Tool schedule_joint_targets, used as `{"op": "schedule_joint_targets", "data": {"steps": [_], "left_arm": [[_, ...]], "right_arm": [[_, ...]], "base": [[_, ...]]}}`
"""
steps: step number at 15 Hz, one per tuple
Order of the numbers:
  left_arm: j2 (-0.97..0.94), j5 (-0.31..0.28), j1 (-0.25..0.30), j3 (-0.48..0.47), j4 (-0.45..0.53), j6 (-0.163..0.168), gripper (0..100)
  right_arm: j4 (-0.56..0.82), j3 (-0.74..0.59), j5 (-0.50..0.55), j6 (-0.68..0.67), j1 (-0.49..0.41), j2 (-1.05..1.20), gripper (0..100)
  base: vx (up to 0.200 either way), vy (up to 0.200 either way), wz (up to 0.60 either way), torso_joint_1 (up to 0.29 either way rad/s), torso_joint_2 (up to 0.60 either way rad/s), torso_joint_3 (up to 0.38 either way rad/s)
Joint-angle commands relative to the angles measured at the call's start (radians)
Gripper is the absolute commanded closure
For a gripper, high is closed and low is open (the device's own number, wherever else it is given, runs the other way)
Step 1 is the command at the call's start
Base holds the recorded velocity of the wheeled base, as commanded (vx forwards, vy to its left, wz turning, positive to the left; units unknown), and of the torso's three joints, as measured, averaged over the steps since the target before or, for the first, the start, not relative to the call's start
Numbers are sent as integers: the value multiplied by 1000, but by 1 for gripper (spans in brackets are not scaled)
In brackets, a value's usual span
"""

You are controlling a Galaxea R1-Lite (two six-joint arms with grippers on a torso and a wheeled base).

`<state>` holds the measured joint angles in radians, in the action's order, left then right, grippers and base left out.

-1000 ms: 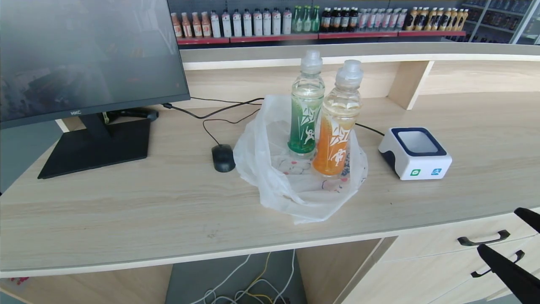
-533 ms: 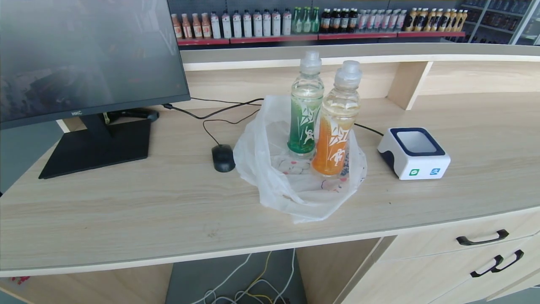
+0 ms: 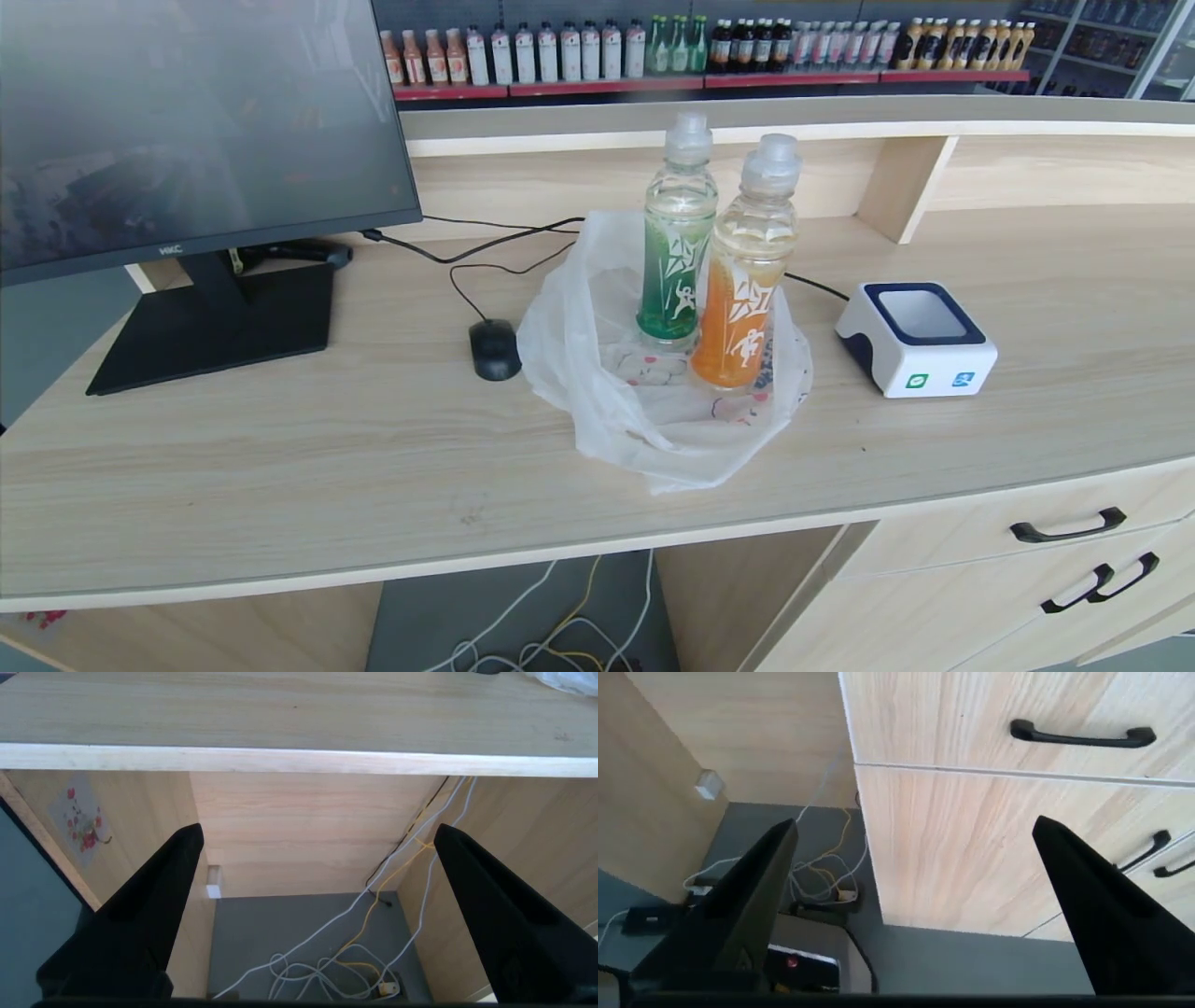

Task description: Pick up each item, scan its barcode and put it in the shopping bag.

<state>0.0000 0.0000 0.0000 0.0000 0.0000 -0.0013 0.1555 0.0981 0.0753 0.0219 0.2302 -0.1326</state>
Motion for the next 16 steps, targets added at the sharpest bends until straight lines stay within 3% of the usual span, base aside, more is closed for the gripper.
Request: {"op": "schedule_joint_targets", "data": {"steps": [1,2,5,7,16], "left_arm": [[0,0,0,0,0,0,0],[0,0,0,0,0,0,0],[0,0,2,0,0,0,0],[0,0,0,0,0,0,0],[0,2,2,0,0,-3,0]], "right_arm": [[-1,0,4,0,-135,-42,0],[-1,0,4,-10,-195,-18,0],[-2,-5,4,-10,-235,133,0],[-231,-98,4,-11,-235,133,0],[-159,-97,-23,-11,-235,133,0]], "base": [[0,0,0,0,0,0],[0,0,0,0,0,0],[0,0,0,0,0,0],[0,0,0,0,0,0],[0,0,0,0,0,0]]}}
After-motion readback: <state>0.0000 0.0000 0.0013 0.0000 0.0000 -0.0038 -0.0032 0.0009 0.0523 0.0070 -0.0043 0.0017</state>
